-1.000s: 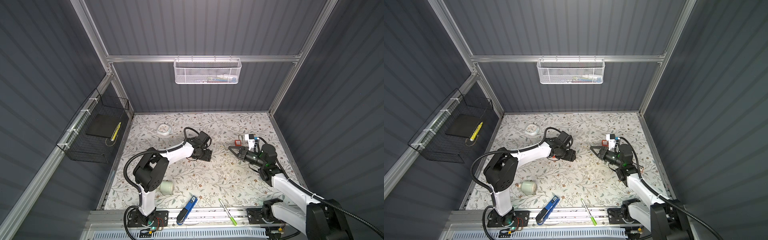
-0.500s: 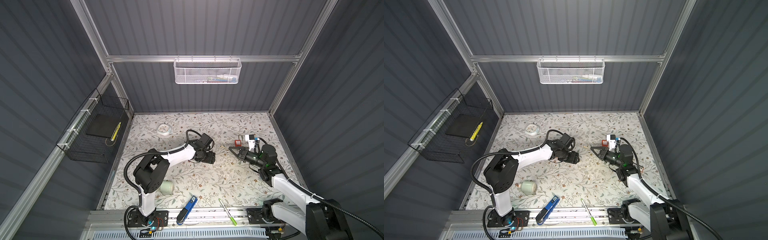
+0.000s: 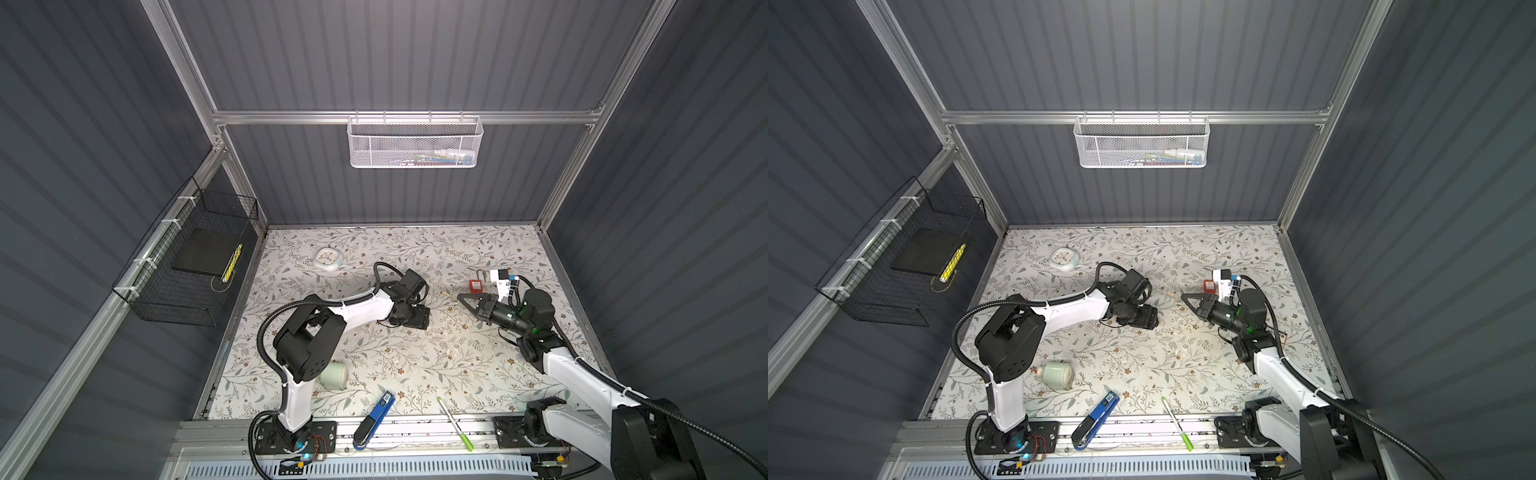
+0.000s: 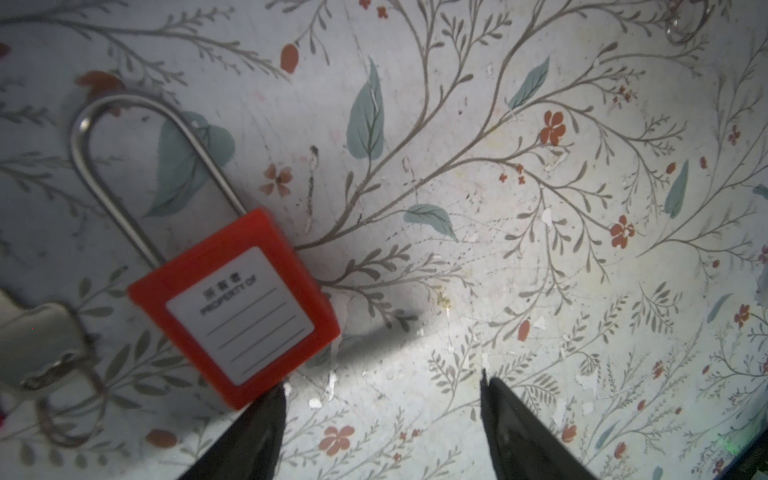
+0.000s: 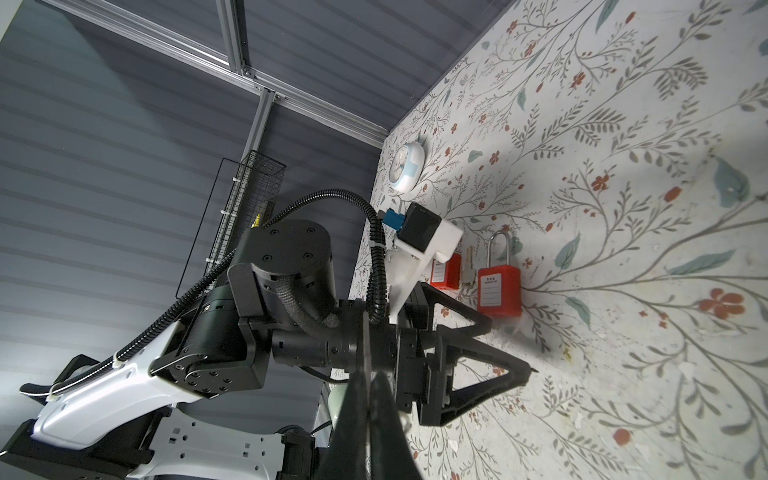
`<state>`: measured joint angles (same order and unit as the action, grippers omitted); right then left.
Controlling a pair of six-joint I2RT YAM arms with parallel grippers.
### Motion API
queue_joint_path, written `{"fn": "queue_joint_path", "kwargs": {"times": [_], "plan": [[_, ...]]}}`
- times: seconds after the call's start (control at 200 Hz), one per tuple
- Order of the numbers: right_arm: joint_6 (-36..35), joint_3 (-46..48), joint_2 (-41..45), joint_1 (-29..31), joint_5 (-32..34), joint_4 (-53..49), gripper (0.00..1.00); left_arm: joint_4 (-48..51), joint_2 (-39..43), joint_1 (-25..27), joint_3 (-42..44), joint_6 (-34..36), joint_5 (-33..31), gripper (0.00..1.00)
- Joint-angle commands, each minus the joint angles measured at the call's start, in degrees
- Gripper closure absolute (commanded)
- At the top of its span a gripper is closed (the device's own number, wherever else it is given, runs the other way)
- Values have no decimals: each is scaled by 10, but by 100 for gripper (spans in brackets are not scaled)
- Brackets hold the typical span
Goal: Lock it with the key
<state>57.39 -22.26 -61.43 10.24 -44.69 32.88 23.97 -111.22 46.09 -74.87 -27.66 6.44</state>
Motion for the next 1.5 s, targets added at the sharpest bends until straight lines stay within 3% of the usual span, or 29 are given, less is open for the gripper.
{"fn": "queue_joint_path", "kwargs": {"times": [0.0,0.35,0.485,0.56,0.8,0.99,1.141,1.371,1.496], "plan": [[-8,6,3,-3,-9,7,100,10,-16,3,-15,-4,-10,24],[-8,7,2,-4,-9,6,100,6,-8,3,-7,-4,-10,24],[-4,11,3,-4,3,5,100,-3,23,3,10,-2,-7,24],[0,15,0,-4,14,2,100,9,51,3,18,1,-35,24],[21,27,-37,1,100,-21,100,33,142,0,45,6,-94,23],[46,23,-91,45,182,-32,100,36,169,-35,64,1,-71,23],[103,37,-163,88,234,62,100,34,187,-68,81,1,-56,22],[204,32,-333,148,284,312,100,29,204,-85,105,1,-47,22],[229,16,-401,172,313,369,100,31,214,-86,115,-2,-49,22]]}}
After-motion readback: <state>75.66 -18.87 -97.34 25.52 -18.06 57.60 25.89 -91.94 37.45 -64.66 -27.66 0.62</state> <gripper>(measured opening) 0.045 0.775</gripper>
